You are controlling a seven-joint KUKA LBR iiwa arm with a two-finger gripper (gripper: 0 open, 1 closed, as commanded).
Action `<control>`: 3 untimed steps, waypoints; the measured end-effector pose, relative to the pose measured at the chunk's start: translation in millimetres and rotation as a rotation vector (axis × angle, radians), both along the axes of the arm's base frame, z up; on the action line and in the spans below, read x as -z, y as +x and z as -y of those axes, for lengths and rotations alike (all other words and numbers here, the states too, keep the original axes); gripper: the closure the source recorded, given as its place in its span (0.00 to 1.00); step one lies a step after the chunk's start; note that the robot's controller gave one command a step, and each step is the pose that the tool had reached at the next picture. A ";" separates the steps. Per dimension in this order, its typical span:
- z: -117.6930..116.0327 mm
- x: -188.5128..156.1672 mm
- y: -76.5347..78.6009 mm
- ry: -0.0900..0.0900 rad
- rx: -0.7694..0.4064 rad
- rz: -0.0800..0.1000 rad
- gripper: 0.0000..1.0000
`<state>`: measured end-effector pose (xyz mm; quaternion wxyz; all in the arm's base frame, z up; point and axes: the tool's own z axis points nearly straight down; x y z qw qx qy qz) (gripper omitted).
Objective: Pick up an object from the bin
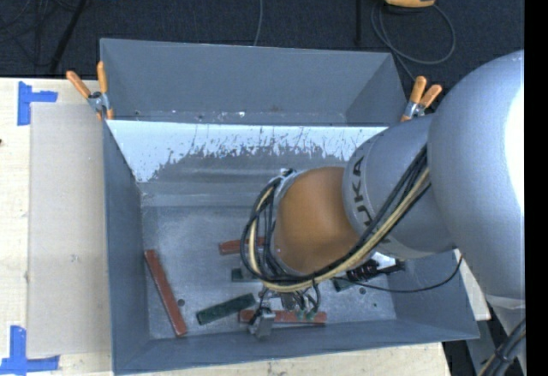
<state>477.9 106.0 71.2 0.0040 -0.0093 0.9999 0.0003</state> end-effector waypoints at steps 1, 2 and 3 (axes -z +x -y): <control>0.5 -0.5 1.7 0.000 0.004 -0.002 0.00; 0.3 -2.8 3.1 0.001 0.005 0.001 1.00; 0.1 -60.7 4.5 0.001 0.010 -0.003 1.00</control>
Offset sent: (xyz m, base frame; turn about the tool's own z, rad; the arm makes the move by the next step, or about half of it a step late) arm 0.0000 0.0000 0.0000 0.0000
